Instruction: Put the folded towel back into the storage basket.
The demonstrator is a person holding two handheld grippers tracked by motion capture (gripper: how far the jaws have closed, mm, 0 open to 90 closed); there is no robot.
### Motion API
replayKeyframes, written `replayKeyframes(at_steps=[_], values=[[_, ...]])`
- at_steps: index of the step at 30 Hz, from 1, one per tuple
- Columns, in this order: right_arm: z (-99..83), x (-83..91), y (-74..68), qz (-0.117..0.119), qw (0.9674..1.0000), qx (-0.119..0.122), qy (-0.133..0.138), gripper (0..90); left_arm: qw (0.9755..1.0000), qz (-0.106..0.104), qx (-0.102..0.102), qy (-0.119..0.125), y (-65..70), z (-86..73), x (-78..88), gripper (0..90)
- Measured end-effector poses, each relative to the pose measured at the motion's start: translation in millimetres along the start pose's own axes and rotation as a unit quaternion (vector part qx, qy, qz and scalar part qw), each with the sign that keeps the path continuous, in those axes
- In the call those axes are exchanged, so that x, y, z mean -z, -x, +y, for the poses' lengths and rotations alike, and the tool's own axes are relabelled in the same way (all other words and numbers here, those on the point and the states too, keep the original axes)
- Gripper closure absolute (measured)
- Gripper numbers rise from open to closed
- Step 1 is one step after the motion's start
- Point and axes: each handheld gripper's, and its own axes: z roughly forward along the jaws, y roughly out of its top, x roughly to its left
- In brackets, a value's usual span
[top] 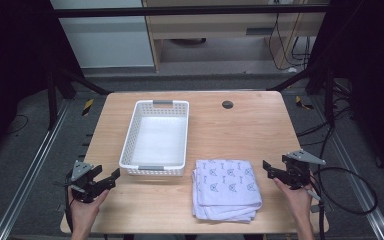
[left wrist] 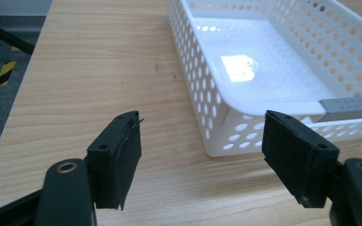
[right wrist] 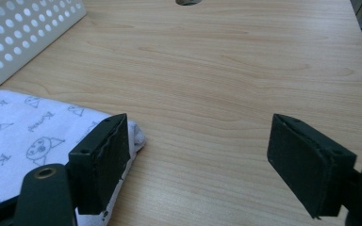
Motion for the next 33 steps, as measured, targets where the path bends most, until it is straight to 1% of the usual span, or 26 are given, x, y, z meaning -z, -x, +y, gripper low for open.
replayKeyframes(at_steps=[2,7,8,13,15,19,20,21,22,23,26,27,30,31,33], values=[[0.1,0.5,0.4,-0.002,1.0000,0.001,0.001,22.4,1.0000,-0.005,0.000,0.001,4.0,0.7,1.1,28.5],[-0.1,1.1,-1.3,0.000,1.0000,0.001,0.001,22.4,0.9999,-0.007,-0.007,0.005,10.2,1.9,2.8,28.5],[-0.6,0.3,-2.0,0.000,1.0000,0.007,-0.002,22.3,0.9999,-0.007,-0.009,0.007,12.7,2.4,3.8,28.5],[-1.5,-0.9,-4.2,-0.001,0.9998,0.017,-0.005,21.9,0.9998,-0.010,-0.014,0.012,18.7,3.9,6.2,28.5],[-1.6,-1.0,-4.6,-0.002,0.9998,0.018,-0.004,21.7,0.9998,-0.011,-0.015,0.012,20.0,4.1,6.6,28.5],[-0.7,-0.3,-7.0,0.003,0.9998,0.020,0.000,20.8,0.9996,-0.013,-0.019,0.015,25.4,5.7,8.4,28.6],[0.0,-0.4,-7.8,0.006,0.9996,0.026,0.001,20.6,0.9995,-0.015,-0.021,0.017,27.4,6.4,9.3,28.5],[0.0,-0.4,-7.8,0.006,0.9996,0.026,0.001,20.6,0.9995,-0.014,-0.023,0.016,28.6,6.8,10.0,28.5],[0.4,-0.2,-9.4,0.009,0.9996,0.026,0.003,20.6,0.9993,-0.015,-0.027,0.022,31.7,7.6,11.0,28.5],[0.4,-0.2,-9.4,0.009,0.9996,0.026,0.003,20.6,0.9993,-0.015,-0.027,0.022,31.7,7.6,11.0,28.6],[1.7,-0.5,-11.8,0.014,0.9994,0.030,0.004,19.9,0.9991,-0.019,-0.030,0.024,37.3,8.3,12.2,28.6],[2.6,-0.3,-13.2,0.015,0.9994,0.032,0.005,19.7,0.9991,-0.023,-0.029,0.022,39.5,8.2,12.2,28.6],[5.3,1.1,-17.5,0.022,0.9990,0.037,0.010,18.9,0.9988,-0.029,-0.036,0.019,46.4,8.1,11.4,28.6],[5.8,1.0,-17.9,0.021,0.9989,0.041,0.012,18.7,0.9987,-0.031,-0.037,0.018,48.2,8.1,11.1,28.6],[6.8,1.9,-19.3,0.022,0.9988,0.040,0.013,18.6,0.9985,-0.033,-0.040,0.018,49.8,8.4,11.0,28.5]])
